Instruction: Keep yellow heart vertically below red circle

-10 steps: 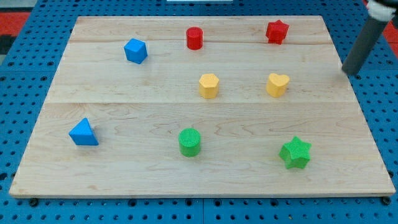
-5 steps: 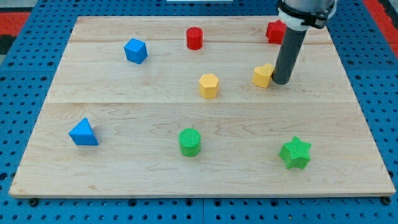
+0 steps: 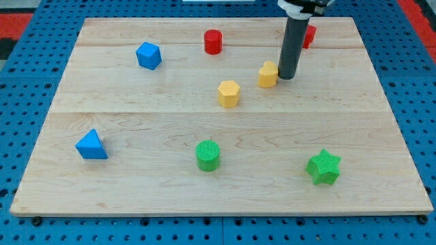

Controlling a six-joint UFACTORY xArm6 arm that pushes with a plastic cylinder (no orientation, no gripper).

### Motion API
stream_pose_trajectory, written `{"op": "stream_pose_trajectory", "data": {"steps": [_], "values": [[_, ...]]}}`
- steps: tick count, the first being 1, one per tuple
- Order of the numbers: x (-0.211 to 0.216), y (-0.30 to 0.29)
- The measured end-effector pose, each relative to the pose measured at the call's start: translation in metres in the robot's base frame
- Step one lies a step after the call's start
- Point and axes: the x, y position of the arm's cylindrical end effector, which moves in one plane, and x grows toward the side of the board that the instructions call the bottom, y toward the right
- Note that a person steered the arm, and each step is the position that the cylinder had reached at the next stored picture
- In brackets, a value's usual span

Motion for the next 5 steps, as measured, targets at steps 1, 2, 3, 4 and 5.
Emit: {"op": "stream_pose_trajectory", "data": {"steps": [1, 2, 3, 4, 5], "values": [[-0.004, 0.000], [-0.021, 0.000], [-0.041, 0.000], [-0.049, -0.014], [-0.049, -0.019]]}}
